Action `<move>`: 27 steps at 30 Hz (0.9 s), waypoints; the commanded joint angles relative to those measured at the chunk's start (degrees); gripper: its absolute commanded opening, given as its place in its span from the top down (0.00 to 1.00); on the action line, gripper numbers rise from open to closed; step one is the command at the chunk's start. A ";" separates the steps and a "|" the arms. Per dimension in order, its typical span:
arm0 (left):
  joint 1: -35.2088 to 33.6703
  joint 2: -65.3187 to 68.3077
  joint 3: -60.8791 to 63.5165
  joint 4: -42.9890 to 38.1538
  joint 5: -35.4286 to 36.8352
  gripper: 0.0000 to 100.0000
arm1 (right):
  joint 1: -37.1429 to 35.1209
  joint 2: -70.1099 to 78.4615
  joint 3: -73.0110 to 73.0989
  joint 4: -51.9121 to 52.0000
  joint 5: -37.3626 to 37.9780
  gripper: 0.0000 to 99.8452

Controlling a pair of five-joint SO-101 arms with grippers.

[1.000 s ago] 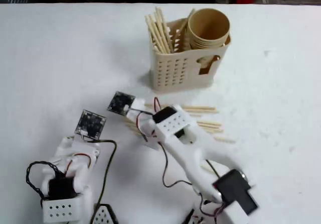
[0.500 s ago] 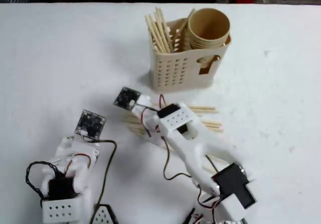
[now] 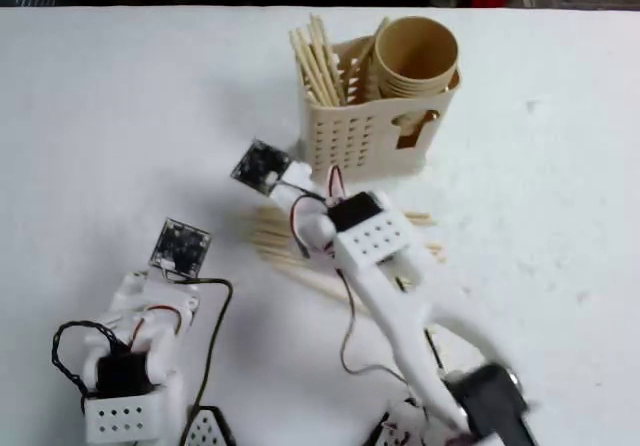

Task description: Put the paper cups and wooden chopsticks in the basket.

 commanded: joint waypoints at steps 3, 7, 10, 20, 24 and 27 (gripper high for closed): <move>0.66 -0.57 -0.18 0.26 0.00 0.89 | 0.40 -14.64 -11.96 7.78 -4.31 0.98; 0.66 -0.57 -0.18 0.26 0.00 0.89 | 0.75 -16.13 -27.60 13.32 -5.19 0.98; 0.66 -0.57 -0.18 0.26 0.00 0.89 | 0.75 -14.11 -38.59 13.85 -5.27 0.98; 0.66 -0.57 -0.18 0.26 0.00 0.89 | 0.66 -1.36 -54.33 -11.82 -5.27 0.98; 0.66 -0.57 -0.18 0.26 0.00 0.89 | 1.71 2.42 -54.33 -22.99 -5.27 0.98; 0.66 -0.57 -0.18 0.26 0.00 0.89 | 2.59 4.53 -54.42 -25.54 -5.27 0.98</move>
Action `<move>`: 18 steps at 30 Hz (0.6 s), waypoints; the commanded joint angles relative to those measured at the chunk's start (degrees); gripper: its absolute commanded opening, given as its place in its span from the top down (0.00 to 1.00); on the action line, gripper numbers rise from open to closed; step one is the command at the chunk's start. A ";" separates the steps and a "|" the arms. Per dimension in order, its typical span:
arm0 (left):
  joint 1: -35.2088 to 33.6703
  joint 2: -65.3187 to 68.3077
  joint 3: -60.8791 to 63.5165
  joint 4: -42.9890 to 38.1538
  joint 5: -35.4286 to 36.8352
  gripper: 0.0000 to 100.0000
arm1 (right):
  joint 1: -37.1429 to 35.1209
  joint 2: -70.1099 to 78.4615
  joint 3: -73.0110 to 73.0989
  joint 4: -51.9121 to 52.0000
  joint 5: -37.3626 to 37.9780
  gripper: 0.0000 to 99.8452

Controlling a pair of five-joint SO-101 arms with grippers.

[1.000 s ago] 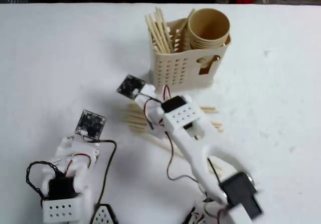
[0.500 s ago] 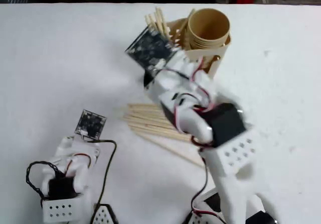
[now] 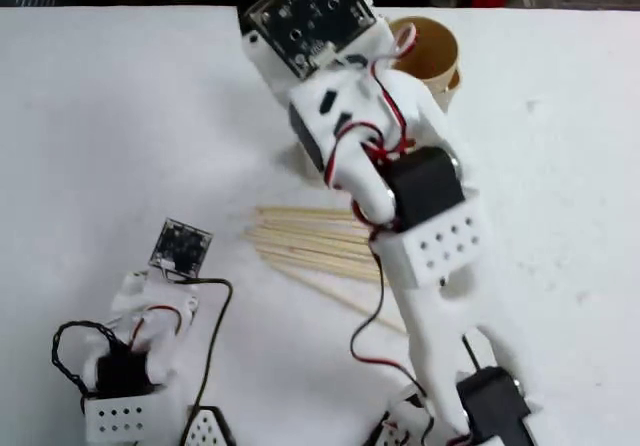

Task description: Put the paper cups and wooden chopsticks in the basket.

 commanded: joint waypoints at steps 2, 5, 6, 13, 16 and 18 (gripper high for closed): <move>0.66 -0.57 -0.18 0.26 0.00 0.89 | 2.07 1.80 -2.46 -4.00 -0.44 0.98; 0.66 -0.57 -0.18 0.26 0.00 0.89 | 3.30 3.82 -2.37 -3.56 -0.44 0.98; 0.66 -0.57 -0.18 0.26 0.00 0.89 | 3.91 4.18 -2.37 -2.77 -0.44 0.98; 0.66 -0.57 -0.18 0.26 0.00 0.89 | 7.08 6.46 -2.37 6.02 -0.44 0.98; 0.66 -0.57 -0.18 0.26 0.00 0.89 | 7.34 7.08 -2.37 7.60 -0.44 0.95; 0.66 -0.57 -0.18 0.26 0.00 0.89 | 7.16 7.16 -2.37 8.57 -0.44 0.90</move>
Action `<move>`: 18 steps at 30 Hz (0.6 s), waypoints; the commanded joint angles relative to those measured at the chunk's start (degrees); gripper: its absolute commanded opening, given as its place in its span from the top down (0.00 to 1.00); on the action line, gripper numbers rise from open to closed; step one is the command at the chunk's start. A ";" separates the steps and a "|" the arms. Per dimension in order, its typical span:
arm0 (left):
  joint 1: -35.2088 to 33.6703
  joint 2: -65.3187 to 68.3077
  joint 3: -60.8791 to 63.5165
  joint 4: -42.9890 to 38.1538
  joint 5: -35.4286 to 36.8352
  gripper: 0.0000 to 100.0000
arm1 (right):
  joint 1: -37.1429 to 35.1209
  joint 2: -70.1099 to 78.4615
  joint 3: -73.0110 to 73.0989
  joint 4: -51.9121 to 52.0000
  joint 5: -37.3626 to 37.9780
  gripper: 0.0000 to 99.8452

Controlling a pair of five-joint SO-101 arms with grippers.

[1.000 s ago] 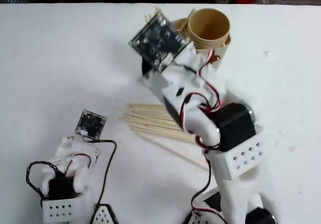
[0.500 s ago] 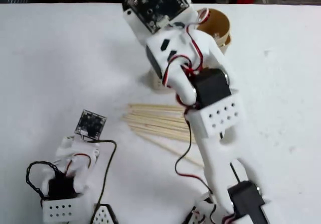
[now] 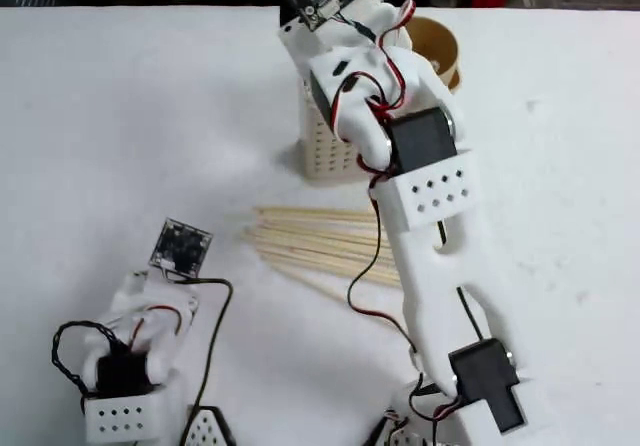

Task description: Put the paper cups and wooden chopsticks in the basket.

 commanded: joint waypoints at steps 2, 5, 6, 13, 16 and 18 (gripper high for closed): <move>0.66 -0.57 -0.18 0.26 0.00 0.89 | 0.04 -0.57 -2.29 2.07 -0.44 0.86; 0.66 -0.57 -0.18 0.26 0.00 0.89 | -0.04 -0.66 -2.37 3.74 -0.44 0.86; 0.66 -0.57 -0.18 0.26 0.00 0.89 | 0.22 -0.66 -2.46 4.44 -0.44 0.88; 0.66 -0.57 -0.18 0.26 0.00 0.89 | 0.04 -3.56 -2.29 20.00 0.00 0.98; 0.66 -0.57 -0.18 0.26 0.00 0.89 | -1.54 -6.64 -2.29 32.66 0.00 0.98; 0.66 -0.57 -0.18 0.26 0.00 0.89 | -3.12 -7.69 -2.20 40.04 0.09 0.98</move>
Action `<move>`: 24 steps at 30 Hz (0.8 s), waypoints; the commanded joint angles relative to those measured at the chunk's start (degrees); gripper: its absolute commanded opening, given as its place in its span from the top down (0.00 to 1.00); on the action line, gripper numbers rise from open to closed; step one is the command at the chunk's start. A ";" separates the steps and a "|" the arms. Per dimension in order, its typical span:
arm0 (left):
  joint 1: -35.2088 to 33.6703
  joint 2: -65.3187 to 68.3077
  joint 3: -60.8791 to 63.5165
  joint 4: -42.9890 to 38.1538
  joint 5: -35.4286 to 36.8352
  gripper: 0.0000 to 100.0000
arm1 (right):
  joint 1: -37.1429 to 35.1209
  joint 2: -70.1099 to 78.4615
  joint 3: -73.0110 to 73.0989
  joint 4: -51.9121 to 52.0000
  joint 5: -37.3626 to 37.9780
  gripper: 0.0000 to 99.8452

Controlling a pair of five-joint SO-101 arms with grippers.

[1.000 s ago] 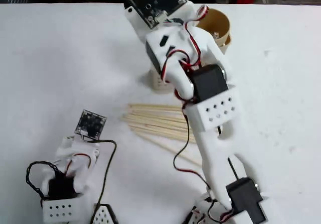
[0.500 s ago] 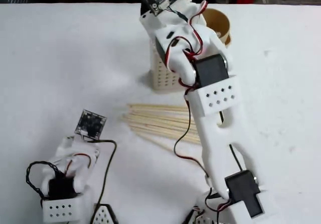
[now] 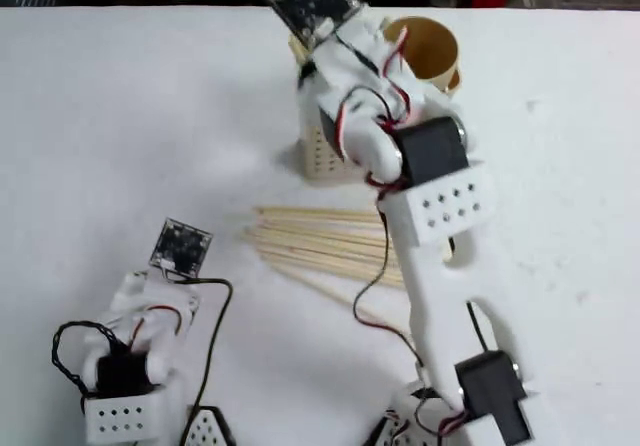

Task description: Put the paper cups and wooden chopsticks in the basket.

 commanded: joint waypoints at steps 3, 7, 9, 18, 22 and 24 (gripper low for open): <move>0.66 -0.57 -0.18 0.26 0.00 0.89 | -6.29 -4.26 1.05 17.01 2.90 0.98; 0.66 -0.57 -0.18 0.26 0.00 0.89 | -12.44 -4.26 14.51 18.59 6.95 0.98; 0.66 -0.57 -0.18 0.26 0.00 0.89 | -13.76 -4.26 23.38 15.43 7.21 0.98; 0.66 -0.57 -0.18 0.26 0.00 0.89 | -16.92 -3.74 57.58 -8.13 7.03 0.89; 0.66 -0.57 -0.18 0.26 0.00 0.89 | -17.63 -3.65 64.70 -13.93 6.77 0.87; 0.66 -0.57 -0.18 0.26 0.00 0.89 | -17.54 -3.65 66.90 -15.96 6.68 0.87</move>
